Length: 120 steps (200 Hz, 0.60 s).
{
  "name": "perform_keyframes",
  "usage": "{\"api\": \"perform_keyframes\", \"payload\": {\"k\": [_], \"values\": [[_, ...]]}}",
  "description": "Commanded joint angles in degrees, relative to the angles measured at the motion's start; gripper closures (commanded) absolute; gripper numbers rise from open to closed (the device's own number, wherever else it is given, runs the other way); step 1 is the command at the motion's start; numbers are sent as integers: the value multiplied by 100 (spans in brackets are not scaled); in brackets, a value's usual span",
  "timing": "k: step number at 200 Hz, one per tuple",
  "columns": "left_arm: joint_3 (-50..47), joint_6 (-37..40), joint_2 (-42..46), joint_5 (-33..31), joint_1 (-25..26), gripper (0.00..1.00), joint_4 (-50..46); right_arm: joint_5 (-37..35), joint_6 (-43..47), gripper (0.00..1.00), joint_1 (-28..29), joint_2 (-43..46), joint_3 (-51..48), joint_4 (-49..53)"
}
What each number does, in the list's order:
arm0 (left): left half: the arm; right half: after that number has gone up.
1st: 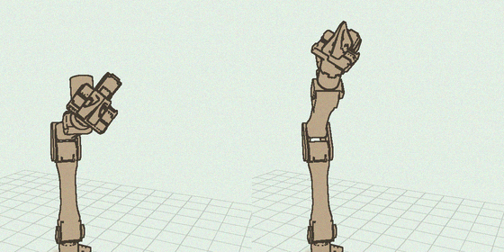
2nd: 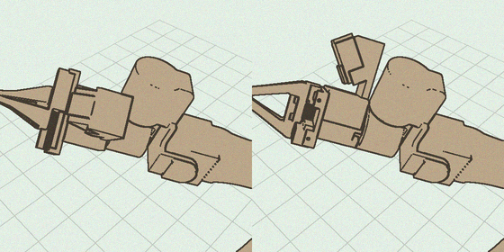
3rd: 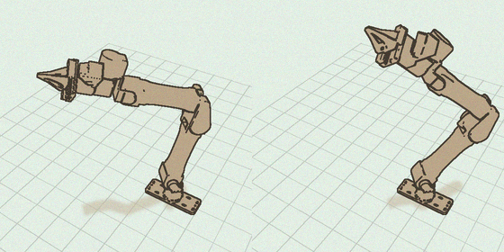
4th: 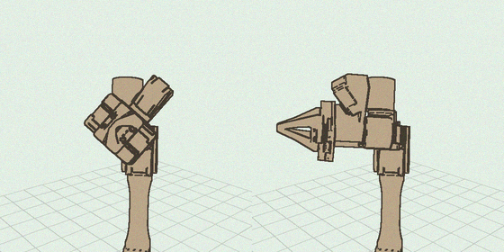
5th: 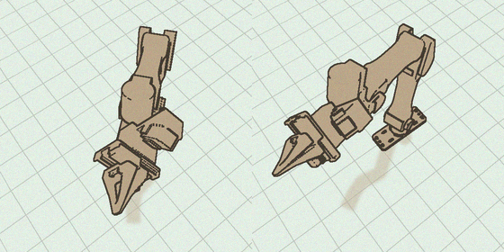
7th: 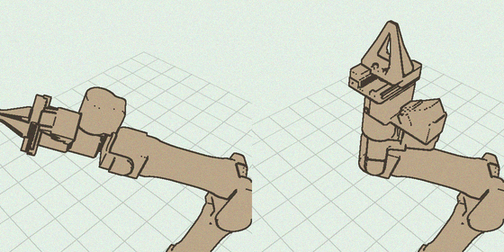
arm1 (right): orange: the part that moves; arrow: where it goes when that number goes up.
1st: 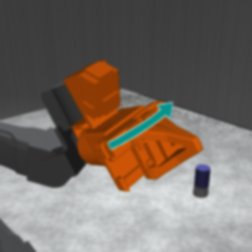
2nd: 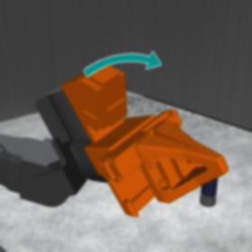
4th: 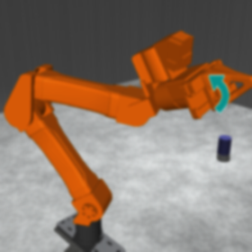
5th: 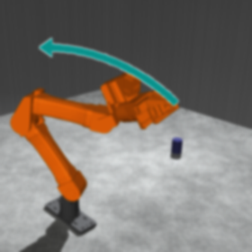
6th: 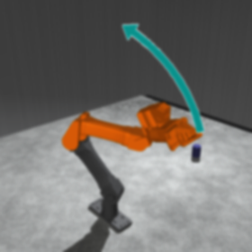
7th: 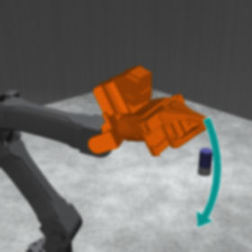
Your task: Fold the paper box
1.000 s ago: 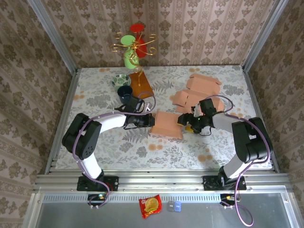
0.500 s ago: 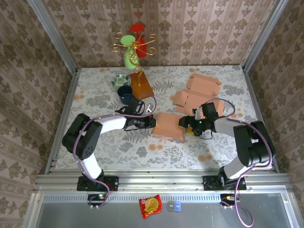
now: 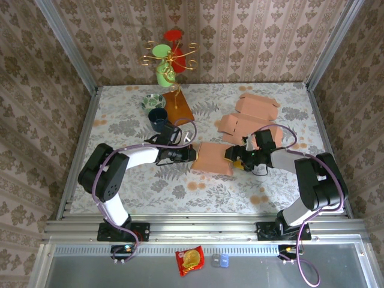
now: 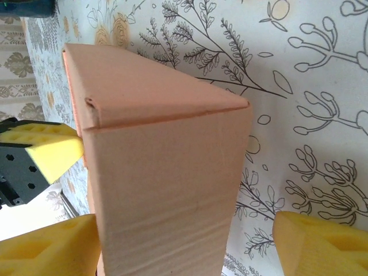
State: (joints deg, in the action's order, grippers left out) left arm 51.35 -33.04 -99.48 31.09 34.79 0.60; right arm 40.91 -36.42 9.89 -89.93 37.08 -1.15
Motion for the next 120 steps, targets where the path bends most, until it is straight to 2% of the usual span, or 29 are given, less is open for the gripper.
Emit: {"api": "perform_keyframes", "payload": {"k": [1,57,120], "values": [[-224,-20,-69,-142,-33,95,-285,187,-52,22,-28,-6,-52,-89],[-208,-36,-89,-103,-51,95,-245,391,-513,28,7,-86,-6,-630],[-169,-58,-113,-91,-60,95,-211,438,-1127,42,173,-200,72,-1184]]}}
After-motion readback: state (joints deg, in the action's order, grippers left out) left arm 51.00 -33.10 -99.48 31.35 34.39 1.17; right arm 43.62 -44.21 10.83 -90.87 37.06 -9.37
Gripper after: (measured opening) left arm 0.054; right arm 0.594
